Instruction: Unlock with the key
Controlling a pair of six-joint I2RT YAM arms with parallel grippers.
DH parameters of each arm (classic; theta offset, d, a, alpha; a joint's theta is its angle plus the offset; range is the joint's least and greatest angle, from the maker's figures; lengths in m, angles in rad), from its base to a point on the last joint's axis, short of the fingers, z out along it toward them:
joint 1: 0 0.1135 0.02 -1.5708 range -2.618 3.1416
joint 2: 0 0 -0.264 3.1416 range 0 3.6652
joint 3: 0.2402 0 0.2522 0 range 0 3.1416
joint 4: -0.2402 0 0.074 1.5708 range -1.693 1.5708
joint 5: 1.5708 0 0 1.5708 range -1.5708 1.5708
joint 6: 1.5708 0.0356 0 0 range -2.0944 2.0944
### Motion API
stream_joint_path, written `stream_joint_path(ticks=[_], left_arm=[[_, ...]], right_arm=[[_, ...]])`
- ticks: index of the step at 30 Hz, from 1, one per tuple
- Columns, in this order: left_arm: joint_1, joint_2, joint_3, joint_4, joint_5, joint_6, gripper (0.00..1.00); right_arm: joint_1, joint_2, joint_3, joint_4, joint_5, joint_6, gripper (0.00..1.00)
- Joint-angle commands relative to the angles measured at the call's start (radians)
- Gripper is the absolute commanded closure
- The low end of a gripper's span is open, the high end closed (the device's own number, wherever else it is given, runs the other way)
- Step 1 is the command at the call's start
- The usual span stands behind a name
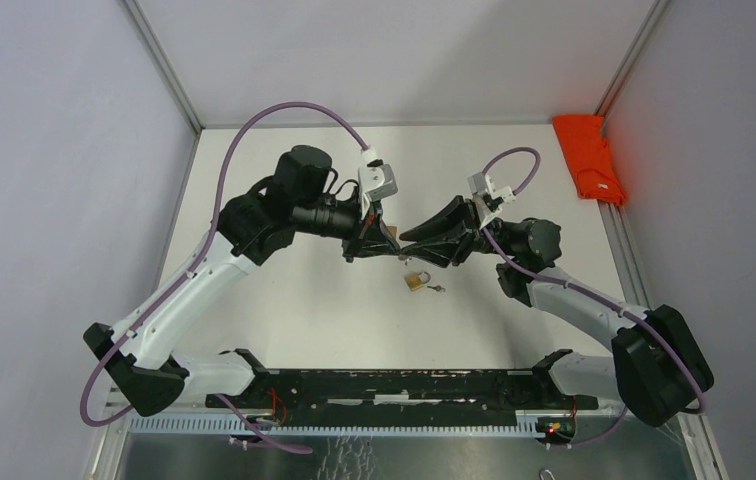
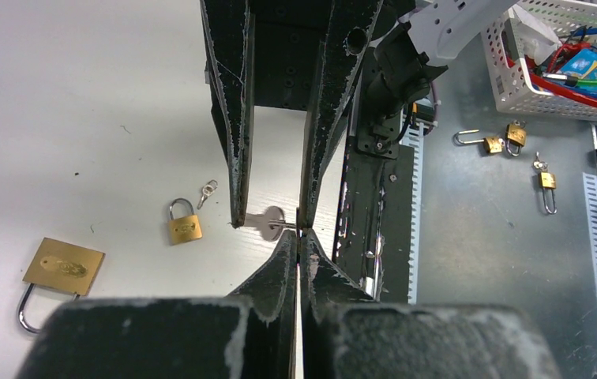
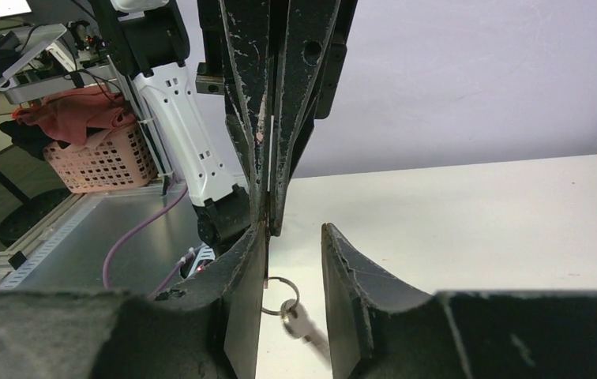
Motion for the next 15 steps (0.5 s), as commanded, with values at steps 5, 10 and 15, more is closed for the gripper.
stream_joint_path(ticks=[5,10,15], left_arm=[[-0.003,-0.011,0.007,0.059,0.031,0.019,0.98],[-0.004,-0.006,0.006,0.068,0.034,0.013,0.98],[-0.004,-0.006,0.006,0.069,0.032,0.012,0.98]], right_arm=[[0.018,0.006,-0.006,0.05,-0.011,0.023,0.65],[0.035,0.023,-0.027,0.116,-0.017,0.067,0.65],[0.044,0.021,-0.05,0.16,-0.015,0.098,0.64]])
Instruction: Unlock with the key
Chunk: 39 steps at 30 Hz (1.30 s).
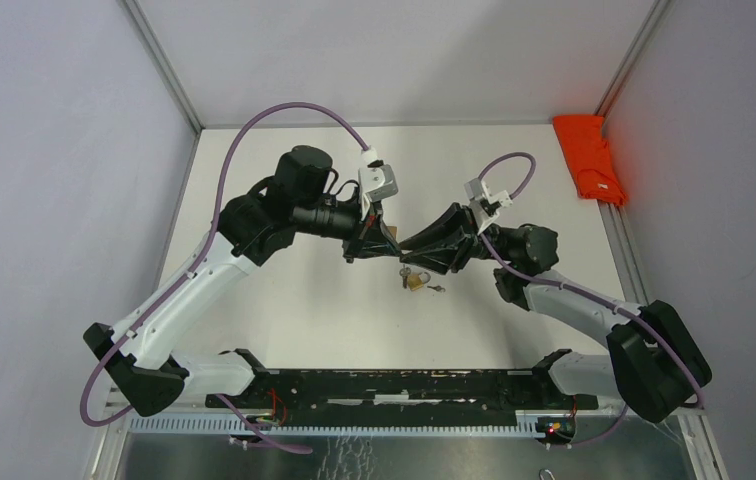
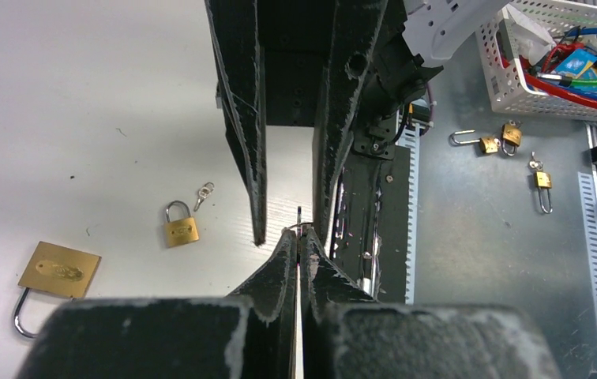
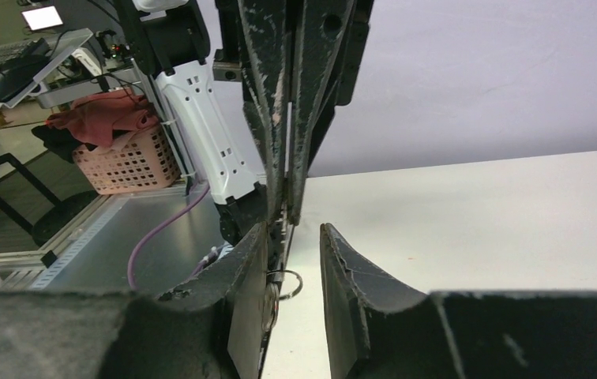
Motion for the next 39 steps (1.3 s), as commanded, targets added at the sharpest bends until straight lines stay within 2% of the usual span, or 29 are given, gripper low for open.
stream_joint_path(ticks=[1,11,20,24,26,31,39], left_arm=[[-0.004,-0.007,0.008,0.069,0.023,0.012,0.98],[-0.003,-0.012,0.007,0.068,0.021,0.012,0.98],[-0.004,-0.012,0.001,0.071,0.023,0.009,0.98],[-0.003,-0.017,-0.01,0.072,0.013,0.011,0.98],[-0.003,-0.019,-0.015,0.072,0.005,0.011,0.97],[-0.003,-0.023,-0.029,0.072,-0.003,0.014,0.96],[-0.003,-0.013,-0.039,0.075,0.012,0.017,0.97]], right_arm=[[0.021,0.001,-0.021,0.083,-0.016,0.036,0.64],[0.025,0.005,-0.04,0.08,-0.008,0.028,0.72],[0.025,-0.008,-0.032,0.042,0.023,-0.002,0.98],[0.025,-0.027,-0.041,0.018,0.052,-0.019,1.0],[0.025,-0.056,-0.044,-0.074,0.092,-0.07,1.0],[0.025,-0.149,0.002,-0.43,0.146,-0.265,1.0],[0.025,-0.269,0.075,-0.719,0.223,-0.444,1.0]])
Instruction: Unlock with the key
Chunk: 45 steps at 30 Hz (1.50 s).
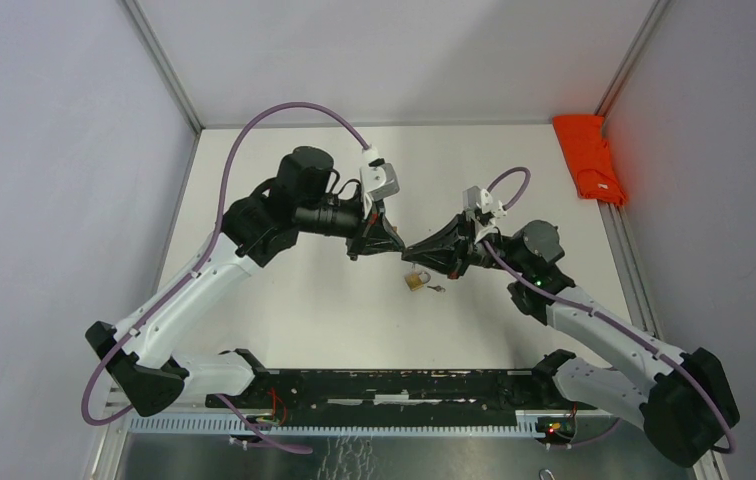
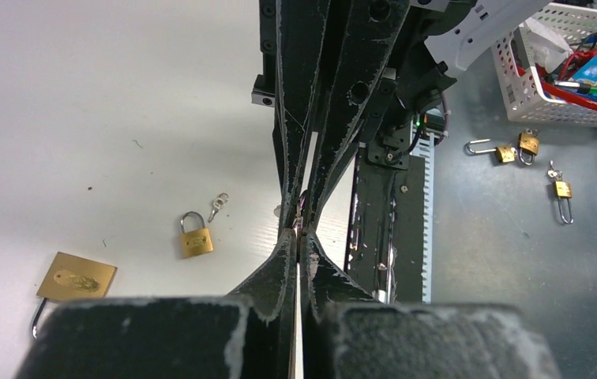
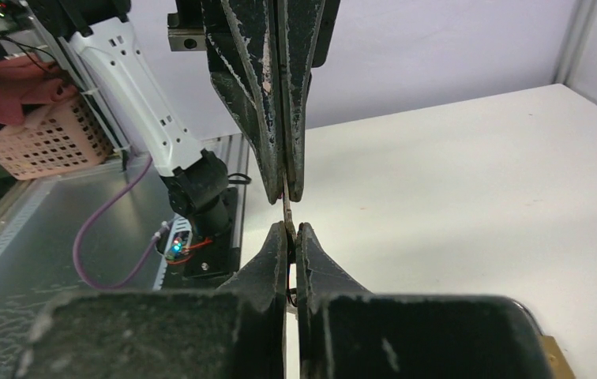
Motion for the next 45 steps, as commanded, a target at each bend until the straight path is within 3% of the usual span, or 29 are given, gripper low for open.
stream_joint_path(ticks=[1,45], left_arm=[[-0.003,-0.013,-0.004,0.009,0.03,0.016,0.97],[-0.002,0.078,-0.193,0.116,0.033,0.006,0.98]], right_arm=[[-0.008,-0.054,0.087,-0.202,0.102,-0.144,1.0],[-0.008,-0.196,0.33,-0.632,0.215,-0.418,1.0]])
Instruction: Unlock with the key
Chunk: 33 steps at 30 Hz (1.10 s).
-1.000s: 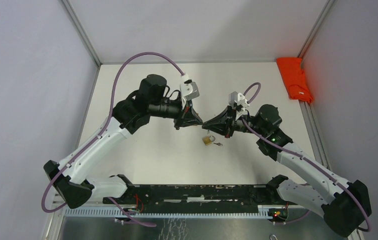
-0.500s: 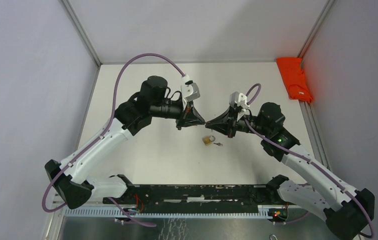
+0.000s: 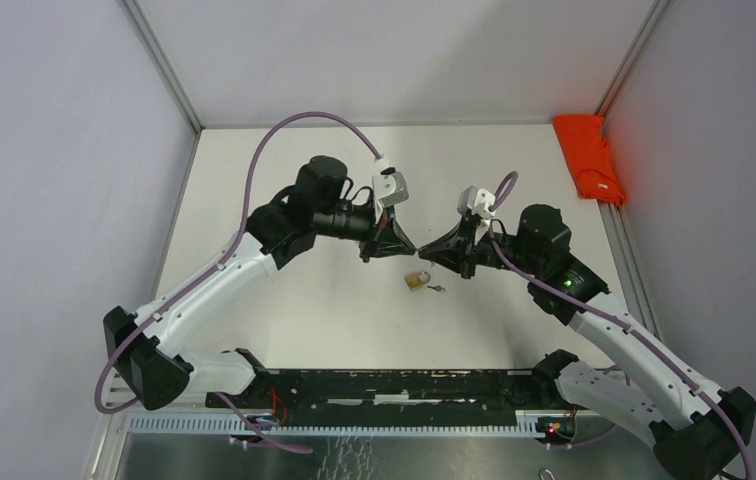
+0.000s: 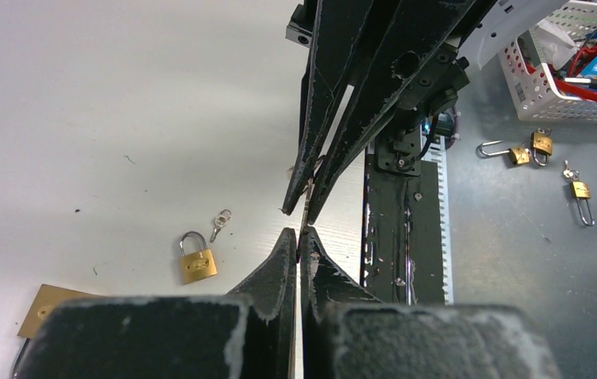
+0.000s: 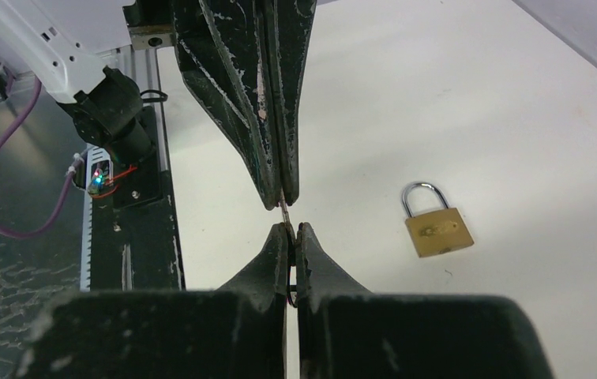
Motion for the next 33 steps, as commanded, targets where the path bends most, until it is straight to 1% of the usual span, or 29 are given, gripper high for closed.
stream_joint_path(ticks=[1,3,4,9,10,13,16,18,19,20,23,25,28,29,32,33], left_arm=[[-0.005,0.043,-0.036,-0.108,-0.012,0.007,0.98],[-0.005,0.038,-0.023,-0.109,-0.028,0.008,0.98],[-0.005,0.034,-0.016,-0.112,-0.047,0.007,0.96],[0.016,0.007,0.018,-0.118,-0.173,-0.019,0.71],[0.024,0.001,0.024,-0.113,-0.198,-0.036,0.67],[0.072,0.01,0.04,-0.103,-0.245,-0.099,0.62],[0.127,0.059,0.067,-0.107,-0.263,-0.183,0.59],[0.163,0.114,0.078,-0.119,-0.286,-0.224,0.59],[0.178,0.151,0.081,-0.123,-0.308,-0.246,0.6],[0.192,0.191,0.086,-0.13,-0.316,-0.267,0.64],[0.206,0.316,0.106,-0.136,-0.311,-0.32,0.73],[0.207,0.392,0.123,-0.128,-0.321,-0.363,0.74],[0.207,0.483,0.143,-0.136,-0.405,-0.396,0.7],[0.206,0.508,0.151,-0.143,-0.431,-0.402,0.66],[0.207,0.582,0.186,-0.155,-0.478,-0.41,0.51],[0.205,0.605,0.202,-0.16,-0.496,-0.412,0.47]], right_arm=[[-0.006,-0.042,0.108,0.163,0.042,-0.024,1.0],[-0.005,-0.039,0.102,0.162,0.052,-0.025,1.0],[-0.006,-0.038,0.099,0.153,0.057,-0.034,1.0],[-0.006,-0.029,0.092,0.052,0.16,-0.112,1.0],[-0.006,-0.025,0.085,0.045,0.174,-0.117,1.0],[-0.006,-0.039,0.054,0.046,0.232,-0.109,1.0],[-0.006,-0.042,0.036,0.038,0.299,-0.103,1.0],[-0.006,-0.033,0.038,0.024,0.384,-0.095,1.0],[-0.007,-0.023,0.042,0.004,0.413,-0.095,1.0],[-0.008,-0.015,0.044,-0.012,0.454,-0.087,1.0],[-0.018,0.011,0.025,-0.009,0.498,-0.069,1.0],[-0.034,0.022,-0.001,0.007,0.498,-0.061,1.0],[-0.06,0.025,-0.033,0.014,0.473,-0.022,1.0],[-0.069,0.021,-0.043,0.038,0.469,-0.015,1.0],[-0.097,0.014,-0.06,0.056,0.432,-0.007,1.0],[-0.103,0.017,-0.062,0.06,0.423,-0.005,1.0]])
